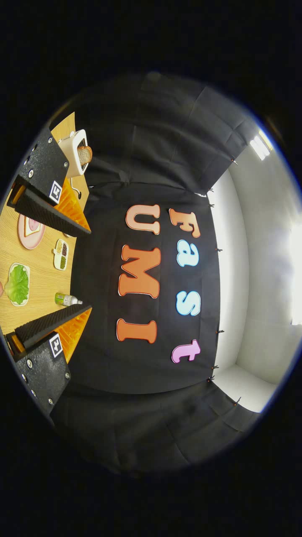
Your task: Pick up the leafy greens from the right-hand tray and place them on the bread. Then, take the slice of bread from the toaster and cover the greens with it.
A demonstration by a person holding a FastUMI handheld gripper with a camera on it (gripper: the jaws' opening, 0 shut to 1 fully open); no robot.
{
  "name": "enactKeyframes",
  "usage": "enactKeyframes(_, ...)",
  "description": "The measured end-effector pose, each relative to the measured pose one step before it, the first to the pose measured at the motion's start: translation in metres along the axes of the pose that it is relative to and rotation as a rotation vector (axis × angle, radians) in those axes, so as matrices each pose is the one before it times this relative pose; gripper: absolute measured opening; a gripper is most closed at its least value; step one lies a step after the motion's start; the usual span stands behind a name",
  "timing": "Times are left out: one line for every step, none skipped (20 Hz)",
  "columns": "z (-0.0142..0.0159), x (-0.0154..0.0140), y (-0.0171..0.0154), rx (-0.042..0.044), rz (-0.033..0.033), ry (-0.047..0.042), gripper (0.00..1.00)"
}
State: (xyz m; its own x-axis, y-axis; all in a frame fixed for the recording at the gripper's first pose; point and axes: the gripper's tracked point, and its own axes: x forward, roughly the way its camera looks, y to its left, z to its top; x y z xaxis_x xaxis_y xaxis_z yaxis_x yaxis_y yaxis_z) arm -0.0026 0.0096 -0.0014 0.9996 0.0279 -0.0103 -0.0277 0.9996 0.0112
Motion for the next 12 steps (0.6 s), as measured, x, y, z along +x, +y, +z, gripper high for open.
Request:
enactKeyframes(-0.00076,0.00002,-0.00121,-0.00083,-0.00316,0.00165,0.96)
enactKeyframes(-0.00069,0.00028,-0.00030,-0.00389,-0.00057,0.00153,0.96)
enactKeyframes(-0.00182,0.00169,-0.00028,-0.00151,-0.00210,0.00420,0.96)
enactKeyframes(-0.00051,-0.00025,0.00129,-0.00006,0.00501,0.00224,0.96)
enactKeyframes(0.00124,0.00072,0.00130,0.00220,0.00500,0.00199,0.96)
enactKeyframes(0.00109,0.00075,0.00071,0.00157,0.00533,0.00038,0.96)
enactKeyframes(0.00277,0.00138,0.00047,-0.00037,0.00618,-0.00395,0.96)
enactKeyframes(0.00190,0.00133,0.00050,0.00034,0.00378,-0.00029,0.96)
enactKeyframes(0.00055,0.00229,-0.00141,-0.00034,-0.00203,-0.00094,0.97)
enactKeyframes(-0.00046,0.00185,-0.00201,-0.00166,-0.00398,0.00409,0.99)
enactKeyframes(-0.00230,0.00190,-0.00124,-0.00093,-0.00516,0.00753,0.99)
enactKeyframes(-0.00196,0.00205,-0.00147,0.00230,-0.00230,0.00578,0.99)
